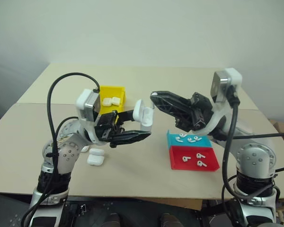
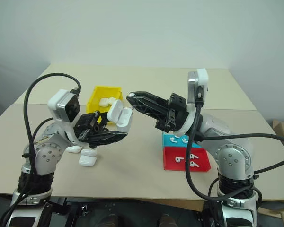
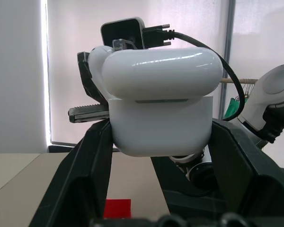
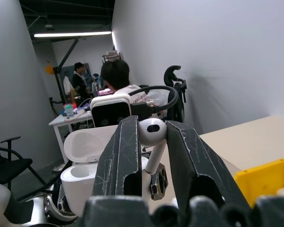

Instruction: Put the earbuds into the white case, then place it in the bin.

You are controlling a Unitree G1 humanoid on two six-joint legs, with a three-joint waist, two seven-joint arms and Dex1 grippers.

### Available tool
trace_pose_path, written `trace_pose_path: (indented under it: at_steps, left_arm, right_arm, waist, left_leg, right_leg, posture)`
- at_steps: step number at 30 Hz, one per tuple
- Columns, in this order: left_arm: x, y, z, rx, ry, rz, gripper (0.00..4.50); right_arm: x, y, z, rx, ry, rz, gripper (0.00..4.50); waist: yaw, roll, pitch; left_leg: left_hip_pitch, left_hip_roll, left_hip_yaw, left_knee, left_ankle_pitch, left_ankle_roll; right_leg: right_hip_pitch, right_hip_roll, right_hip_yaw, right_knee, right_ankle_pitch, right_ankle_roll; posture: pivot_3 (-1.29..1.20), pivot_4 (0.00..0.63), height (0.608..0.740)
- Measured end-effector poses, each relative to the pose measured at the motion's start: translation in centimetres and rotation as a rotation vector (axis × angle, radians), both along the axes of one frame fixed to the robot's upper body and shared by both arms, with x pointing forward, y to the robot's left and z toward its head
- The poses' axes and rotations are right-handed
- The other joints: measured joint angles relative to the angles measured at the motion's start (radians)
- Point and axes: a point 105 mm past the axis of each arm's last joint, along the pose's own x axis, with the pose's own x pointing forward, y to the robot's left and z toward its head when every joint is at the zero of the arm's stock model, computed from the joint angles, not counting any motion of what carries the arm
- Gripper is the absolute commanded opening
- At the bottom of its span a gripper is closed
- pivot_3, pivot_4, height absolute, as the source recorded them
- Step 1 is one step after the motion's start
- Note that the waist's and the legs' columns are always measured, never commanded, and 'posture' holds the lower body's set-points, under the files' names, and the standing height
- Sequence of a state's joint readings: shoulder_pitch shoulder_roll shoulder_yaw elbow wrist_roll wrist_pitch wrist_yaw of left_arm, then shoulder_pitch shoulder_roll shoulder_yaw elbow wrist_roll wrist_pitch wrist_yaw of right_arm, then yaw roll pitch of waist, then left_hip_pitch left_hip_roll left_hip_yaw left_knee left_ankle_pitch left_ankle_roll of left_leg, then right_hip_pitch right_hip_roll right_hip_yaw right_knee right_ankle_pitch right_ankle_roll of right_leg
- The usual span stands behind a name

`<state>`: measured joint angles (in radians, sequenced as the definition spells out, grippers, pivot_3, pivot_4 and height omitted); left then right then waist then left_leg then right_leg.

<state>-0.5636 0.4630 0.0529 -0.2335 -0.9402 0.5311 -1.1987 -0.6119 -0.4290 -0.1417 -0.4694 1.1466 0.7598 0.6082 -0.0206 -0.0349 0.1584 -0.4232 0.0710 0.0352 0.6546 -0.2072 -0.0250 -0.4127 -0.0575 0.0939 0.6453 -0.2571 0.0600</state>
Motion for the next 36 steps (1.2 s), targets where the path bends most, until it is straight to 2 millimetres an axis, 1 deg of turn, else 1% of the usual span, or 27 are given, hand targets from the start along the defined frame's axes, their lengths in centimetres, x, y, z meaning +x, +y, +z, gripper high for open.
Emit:
trace_pose_path:
  at_steps: [8,12,16,19,30,36]
  left_arm:
    - [0.6,-0.4,-0.4,0.014,0.013,0.012,2.75]
    - [0.6,-0.5,-0.4,0.008,0.014,0.009,2.75]
    - [0.6,-0.6,-0.4,0.005,0.014,0.009,2.75]
    - [0.7,-0.6,-0.5,0.01,0.015,0.016,2.75]
    - [0.9,-0.7,-0.6,0.014,0.017,0.028,2.75]
    - [1.1,-0.9,-0.6,0.021,0.017,0.029,2.75]
  right_arm:
    - [-0.1,-0.6,0.7,0.029,-0.037,-0.002,0.6]
    - [-0.2,-0.7,0.7,0.031,-0.039,0.003,0.6]
    - [-0.1,-0.4,0.3,0.012,-0.033,0.011,0.6]
    - [0.4,-0.2,-0.2,-0.003,-0.015,0.003,0.6]
    - [0.5,-0.3,-0.3,-0.013,-0.036,-0.001,0.6]
    - [0.2,0.2,-0.7,-0.033,-0.039,0.02,0.6]
  waist:
    - [0.001,0.0,0.0]
    - [0.001,0.0,0.0]
    - [0.001,0.0,0.0]
    - [0.001,0.0,0.0]
    - [0.002,0.0,0.0]
    - [0.003,0.0,0.0]
  left_leg:
    - [0.0,0.0,0.0,0.0,0.0,0.0]
    - [0.0,0.0,0.0,0.0,0.0,0.0]
    - [0.0,0.0,0.0,0.0,0.0,0.0]
    - [0.0,0.0,0.0,0.0,0.0,0.0]
    - [0.0,0.0,0.0,0.0,0.0,0.0]
    - [0.0,0.0,0.0,0.0,0.0,0.0]
  right_leg:
    - [0.0,0.0,0.0,0.0,0.0,0.0]
    - [0.0,0.0,0.0,0.0,0.0,0.0]
    - [0.0,0.0,0.0,0.0,0.0,0.0]
    - [0.0,0.0,0.0,0.0,0.0,0.0]
    - [0.0,0.0,0.0,0.0,0.0,0.0]
    - [0.0,0.0,0.0,-0.001,0.0,0.0]
  posture:
    - [0.0,0.15,0.74]
    - [0.0,0.15,0.74]
    - [0.0,0.15,0.74]
    - [0.0,0.15,0.74]
    - [0.0,0.15,0.74]
    - [0.0,0.15,0.74]
